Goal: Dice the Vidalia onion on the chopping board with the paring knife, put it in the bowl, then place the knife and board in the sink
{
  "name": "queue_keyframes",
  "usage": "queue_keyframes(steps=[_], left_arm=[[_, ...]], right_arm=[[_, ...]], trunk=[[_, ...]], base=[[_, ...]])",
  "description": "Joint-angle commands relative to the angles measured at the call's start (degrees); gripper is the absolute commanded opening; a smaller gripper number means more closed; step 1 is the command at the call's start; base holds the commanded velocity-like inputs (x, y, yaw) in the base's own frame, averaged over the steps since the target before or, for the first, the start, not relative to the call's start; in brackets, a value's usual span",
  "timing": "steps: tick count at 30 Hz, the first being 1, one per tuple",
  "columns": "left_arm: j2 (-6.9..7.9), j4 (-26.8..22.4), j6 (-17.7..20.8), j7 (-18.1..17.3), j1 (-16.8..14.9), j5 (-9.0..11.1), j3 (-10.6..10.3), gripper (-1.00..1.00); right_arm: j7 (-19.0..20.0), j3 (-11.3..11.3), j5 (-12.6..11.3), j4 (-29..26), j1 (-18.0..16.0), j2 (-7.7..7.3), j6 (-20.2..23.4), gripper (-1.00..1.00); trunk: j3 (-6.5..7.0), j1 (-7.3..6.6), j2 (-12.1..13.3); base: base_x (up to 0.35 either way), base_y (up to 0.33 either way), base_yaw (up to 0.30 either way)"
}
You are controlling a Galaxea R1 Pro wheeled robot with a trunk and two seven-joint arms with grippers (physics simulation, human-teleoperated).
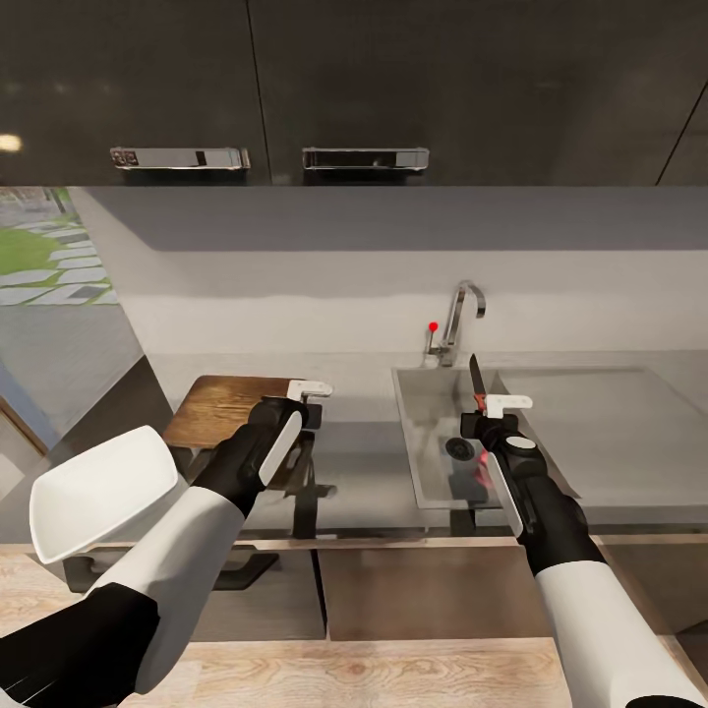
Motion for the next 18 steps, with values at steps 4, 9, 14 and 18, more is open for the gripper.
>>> queue_keyframes(steps=[4,9,14,18], left_arm=[[0.02,0.01,0.19,0.5,-0.05,0.48,-0.13,-1.0],[0.02,0.46,0.19,0.5,-0.05,0.5,-0.13,-1.0],[0.02,0.63,0.19,0.5,-0.05,0.5,-0.13,-1.0],[0.02,0.65,0.19,0.5,-0.05,0.47,-0.13,-1.0]], right_arm=[[-0.16,0.06,0.01,-0.09,-0.03,-0.02,0.34,-1.0],[-0.16,0.06,0.02,-0.08,-0.04,-0.01,0.34,-1.0],[-0.16,0.06,0.04,-0.08,-0.04,-0.02,0.34,-1.0],[-0.16,0.07,0.03,-0.08,-0.04,-0.01,0.34,-1.0]], trunk=[[-0.07,0.01,-0.06],[-0.07,0.01,-0.06],[-0.07,0.01,-0.06],[-0.07,0.01,-0.06]], base=[[0.0,0.0,0.0],[0.0,0.0,0.0],[0.0,-0.055,0.0],[0.0,-0.247,0.0]])
